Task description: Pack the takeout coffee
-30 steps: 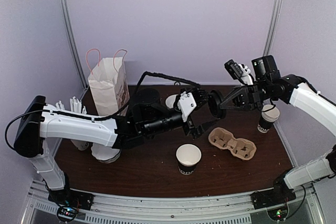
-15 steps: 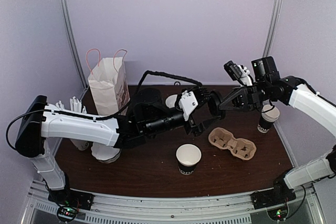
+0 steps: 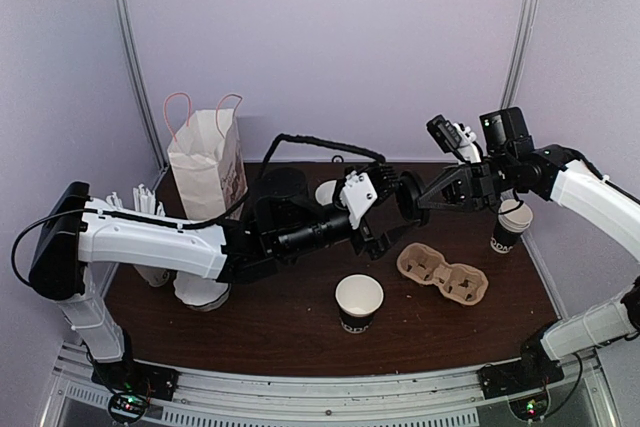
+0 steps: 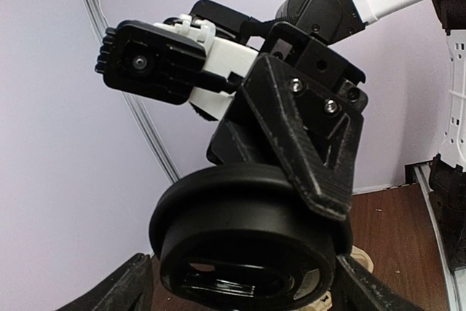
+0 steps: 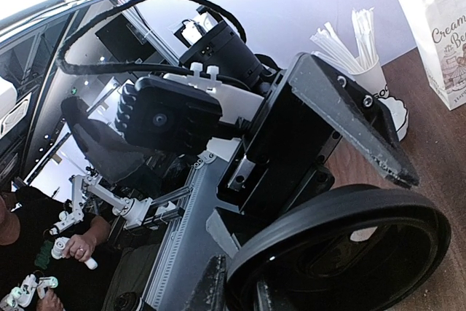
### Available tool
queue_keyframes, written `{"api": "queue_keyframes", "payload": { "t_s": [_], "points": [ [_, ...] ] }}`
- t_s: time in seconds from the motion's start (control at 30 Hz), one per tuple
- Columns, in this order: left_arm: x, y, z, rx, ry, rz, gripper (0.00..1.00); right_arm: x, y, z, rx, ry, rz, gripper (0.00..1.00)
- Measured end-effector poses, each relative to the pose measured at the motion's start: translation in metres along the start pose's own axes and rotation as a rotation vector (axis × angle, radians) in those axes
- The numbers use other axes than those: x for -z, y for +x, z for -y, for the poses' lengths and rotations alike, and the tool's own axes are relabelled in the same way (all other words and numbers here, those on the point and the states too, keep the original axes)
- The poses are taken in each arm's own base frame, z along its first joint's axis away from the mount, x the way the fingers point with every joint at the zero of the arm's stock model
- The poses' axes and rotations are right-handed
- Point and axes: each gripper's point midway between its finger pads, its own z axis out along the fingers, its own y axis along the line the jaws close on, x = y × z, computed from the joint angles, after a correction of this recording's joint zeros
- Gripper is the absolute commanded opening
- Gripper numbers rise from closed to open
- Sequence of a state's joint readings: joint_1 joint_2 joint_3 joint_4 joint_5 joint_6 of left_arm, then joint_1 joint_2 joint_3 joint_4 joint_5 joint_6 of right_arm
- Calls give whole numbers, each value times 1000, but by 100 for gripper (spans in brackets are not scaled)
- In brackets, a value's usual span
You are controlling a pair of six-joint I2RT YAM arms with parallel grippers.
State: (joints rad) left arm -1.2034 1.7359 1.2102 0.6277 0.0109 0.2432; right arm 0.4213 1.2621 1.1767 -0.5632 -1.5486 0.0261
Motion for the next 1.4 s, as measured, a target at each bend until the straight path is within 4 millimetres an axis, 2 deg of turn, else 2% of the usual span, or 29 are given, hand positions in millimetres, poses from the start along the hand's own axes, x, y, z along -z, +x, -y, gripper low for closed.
{"api": "queue_keyframes", "payload": {
  "t_s": [0.23, 0.37, 0.43, 0.47, 0.57, 0.63, 0.73, 0.83, 0.93, 1.13, 1.4],
  "points": [
    [0, 0, 1, -1, 3, 0, 80, 0, -1, 0, 7, 0, 1, 15],
    [0, 1, 2, 0, 6, -4, 77, 0, -1, 0, 5, 0, 1, 20],
    [0, 3, 3, 3, 9, -14, 76, 0, 0, 1, -2, 0, 1, 38],
    [0, 6, 3, 3, 11, -26, 76, 0, 1, 1, 1, 0, 0, 43],
    [1, 17, 5, 8, 23, -73, 76, 3, 1, 4, -11, 11, 8, 55],
    [3, 23, 6, 11, 34, -126, 74, 10, -1, 8, -25, 34, 23, 59],
    [6, 27, 2, 16, 51, -240, 72, 37, -10, 24, -15, 163, 75, 59],
    [13, 23, -3, 27, 71, -364, 72, 63, -19, 45, 37, 383, 80, 60],
    [29, 21, -5, 46, 110, -493, 72, 77, -14, 65, 83, 568, 32, 59],
    [67, 41, 1, 74, 174, -754, 73, 92, 12, 95, 48, 719, -38, 59],
    [82, 86, 17, 57, 258, -1022, 73, 100, 31, 112, 17, 795, -83, 59]
  ]
}}
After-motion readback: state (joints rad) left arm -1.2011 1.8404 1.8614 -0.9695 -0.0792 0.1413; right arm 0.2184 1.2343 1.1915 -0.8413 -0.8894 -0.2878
